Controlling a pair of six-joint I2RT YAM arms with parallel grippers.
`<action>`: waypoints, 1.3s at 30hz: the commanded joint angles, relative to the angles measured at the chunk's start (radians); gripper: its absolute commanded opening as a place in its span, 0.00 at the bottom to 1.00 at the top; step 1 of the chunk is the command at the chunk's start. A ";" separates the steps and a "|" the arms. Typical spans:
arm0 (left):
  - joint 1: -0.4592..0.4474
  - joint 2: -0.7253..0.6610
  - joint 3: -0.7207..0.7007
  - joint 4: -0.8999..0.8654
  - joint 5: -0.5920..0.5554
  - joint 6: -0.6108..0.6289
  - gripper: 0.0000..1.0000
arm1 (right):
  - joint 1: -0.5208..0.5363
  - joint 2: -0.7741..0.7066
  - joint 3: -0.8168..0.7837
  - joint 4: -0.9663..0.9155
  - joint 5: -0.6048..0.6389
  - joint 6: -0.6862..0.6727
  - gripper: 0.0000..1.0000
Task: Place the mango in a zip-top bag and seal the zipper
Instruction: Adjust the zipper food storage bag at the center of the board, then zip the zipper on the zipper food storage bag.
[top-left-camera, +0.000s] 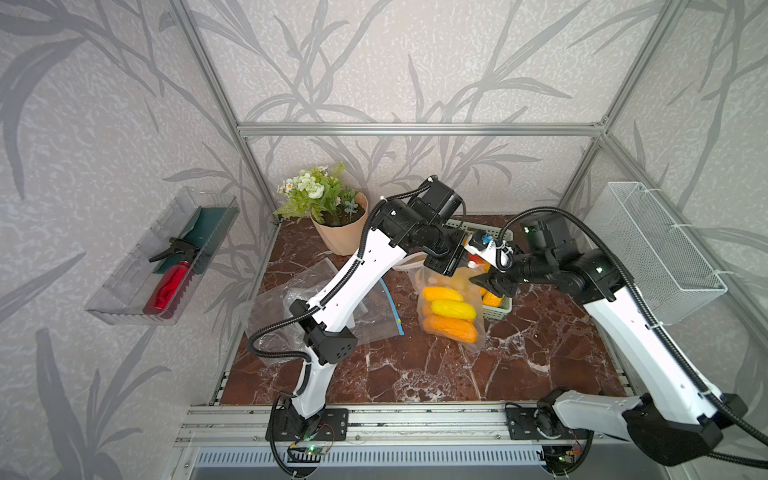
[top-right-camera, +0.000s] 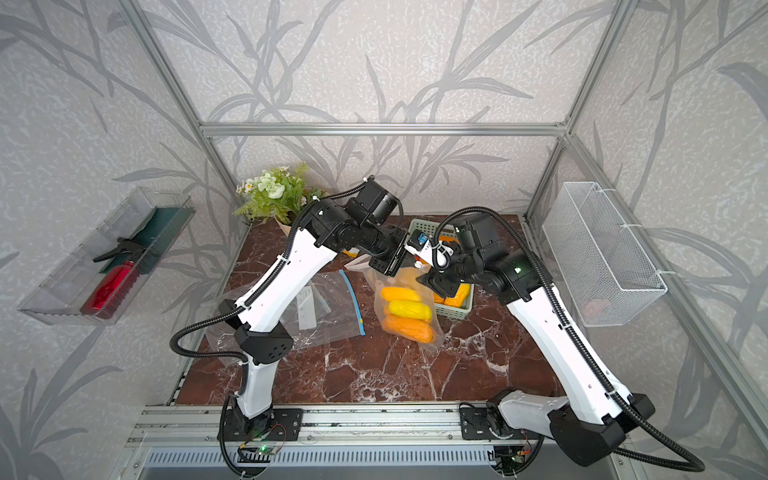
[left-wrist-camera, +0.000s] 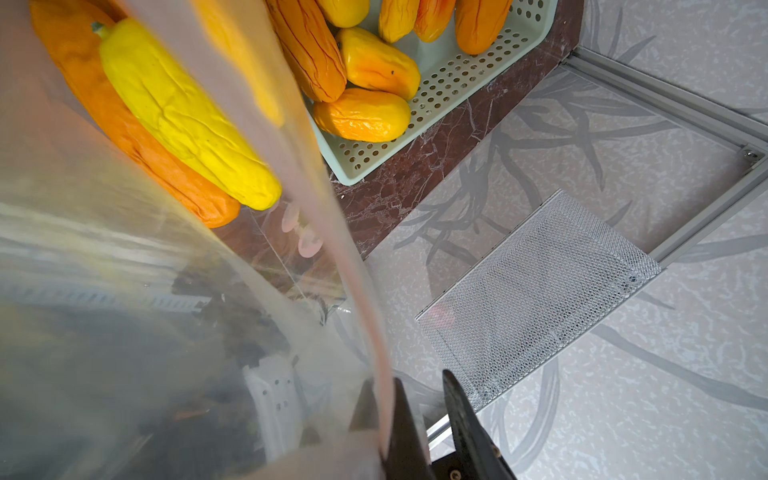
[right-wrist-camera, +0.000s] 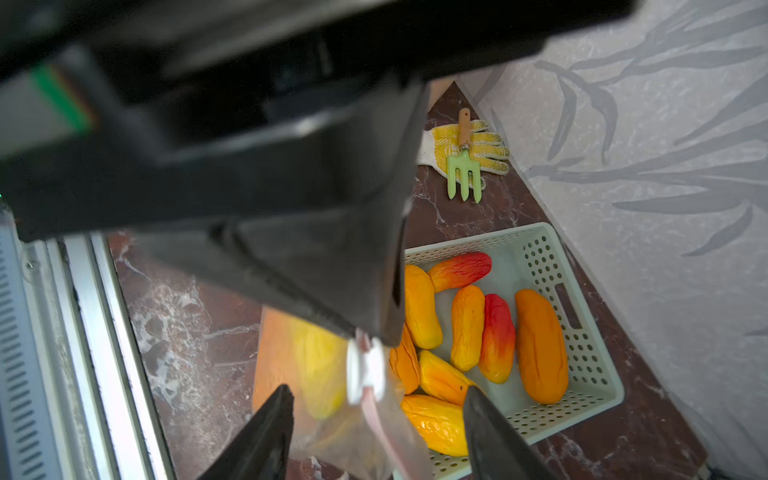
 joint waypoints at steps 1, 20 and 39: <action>0.006 0.002 0.003 -0.035 -0.006 0.000 0.00 | 0.001 0.011 0.032 -0.002 -0.035 -0.020 0.52; 0.028 -0.012 0.003 -0.051 -0.006 0.021 0.27 | 0.001 -0.021 -0.020 0.038 0.026 0.011 0.00; 0.031 -0.049 -0.012 -0.034 0.043 -0.062 0.51 | 0.173 -0.116 -0.205 0.357 0.395 -0.183 0.00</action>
